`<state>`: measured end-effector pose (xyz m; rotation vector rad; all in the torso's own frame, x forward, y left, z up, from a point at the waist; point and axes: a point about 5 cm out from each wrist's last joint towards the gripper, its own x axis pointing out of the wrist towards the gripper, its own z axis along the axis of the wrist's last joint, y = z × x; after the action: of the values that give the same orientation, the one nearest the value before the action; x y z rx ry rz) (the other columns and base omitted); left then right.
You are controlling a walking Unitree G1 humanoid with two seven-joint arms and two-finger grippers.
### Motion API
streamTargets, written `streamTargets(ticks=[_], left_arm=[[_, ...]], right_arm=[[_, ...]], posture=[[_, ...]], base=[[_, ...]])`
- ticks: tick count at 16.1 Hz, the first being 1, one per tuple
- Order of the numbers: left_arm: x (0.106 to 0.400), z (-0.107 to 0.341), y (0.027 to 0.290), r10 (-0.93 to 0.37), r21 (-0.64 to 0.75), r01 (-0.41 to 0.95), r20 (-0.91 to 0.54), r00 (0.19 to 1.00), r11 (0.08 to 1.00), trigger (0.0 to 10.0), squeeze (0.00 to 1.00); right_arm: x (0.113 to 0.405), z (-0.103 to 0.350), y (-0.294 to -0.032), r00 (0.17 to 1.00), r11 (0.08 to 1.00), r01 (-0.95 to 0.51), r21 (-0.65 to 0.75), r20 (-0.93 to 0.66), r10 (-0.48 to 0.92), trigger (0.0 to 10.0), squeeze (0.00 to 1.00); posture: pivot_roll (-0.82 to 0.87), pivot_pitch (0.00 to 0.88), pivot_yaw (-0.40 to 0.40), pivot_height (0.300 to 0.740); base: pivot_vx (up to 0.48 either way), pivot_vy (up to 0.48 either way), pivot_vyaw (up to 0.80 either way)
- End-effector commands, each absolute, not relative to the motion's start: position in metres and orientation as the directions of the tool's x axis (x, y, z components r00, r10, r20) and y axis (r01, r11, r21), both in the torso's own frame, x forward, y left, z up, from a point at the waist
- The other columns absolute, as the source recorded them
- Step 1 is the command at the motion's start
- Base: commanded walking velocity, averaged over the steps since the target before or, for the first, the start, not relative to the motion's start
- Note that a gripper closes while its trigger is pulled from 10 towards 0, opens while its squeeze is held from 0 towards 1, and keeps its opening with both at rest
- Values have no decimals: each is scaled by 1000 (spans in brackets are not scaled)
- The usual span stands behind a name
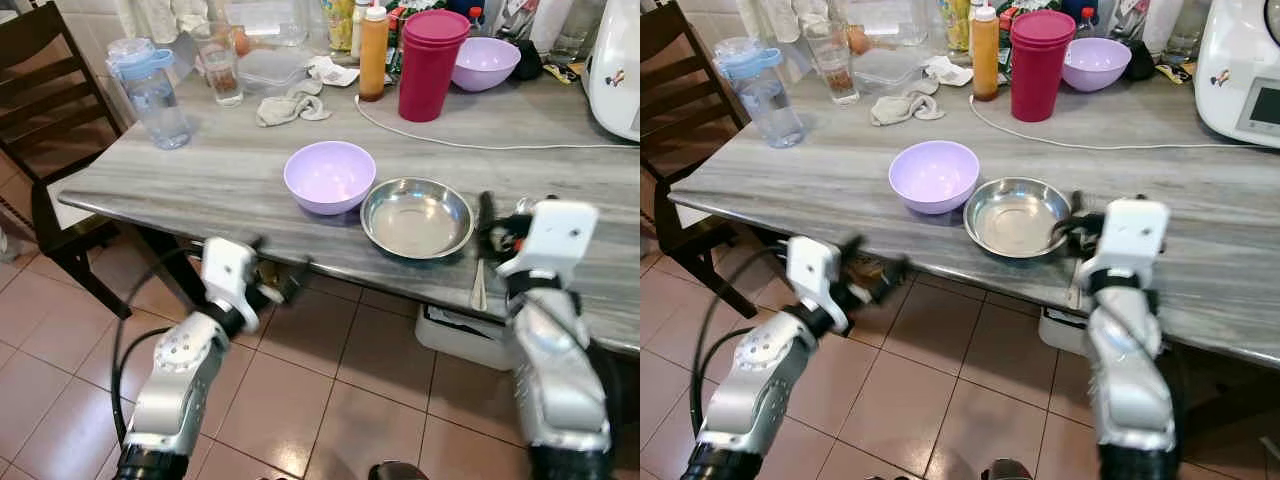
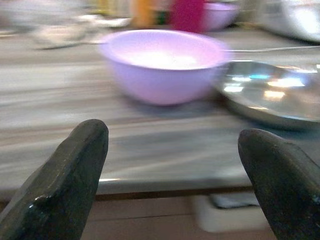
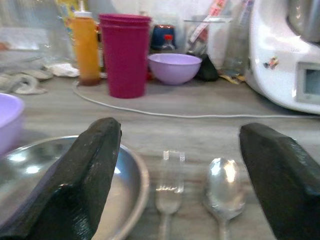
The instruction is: Setting the table
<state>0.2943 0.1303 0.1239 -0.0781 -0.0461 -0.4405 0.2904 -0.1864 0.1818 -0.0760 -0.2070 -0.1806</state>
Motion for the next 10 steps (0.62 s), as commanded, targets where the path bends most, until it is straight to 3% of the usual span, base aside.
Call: streamTargets(ticks=[1, 4, 10], left_arm=[[296, 119, 140, -349, -58, 350, 38, 937, 935, 10000, 0], [302, 113, 144, -243, -22, 243, -6, 970, 970, 10000, 0], [309, 113, 147, -173, -8, 172, -15, 985, 985, 10000, 0]], right_arm=[[289, 180, -182, 969, 984, 177, -20, 175, -171, 10000, 0], [292, 182, -175, 973, 987, 151, -46, 183, -140, 10000, 0], [296, 181, -176, 977, 990, 143, -18, 163, -138, 10000, 0]], posture=[[-282, 119, 78, 740], [-275, 115, 70, 740], [-264, 112, 62, 740]], base=[[0, 0, -581], [0, 0, -721], [0, 0, -681]])
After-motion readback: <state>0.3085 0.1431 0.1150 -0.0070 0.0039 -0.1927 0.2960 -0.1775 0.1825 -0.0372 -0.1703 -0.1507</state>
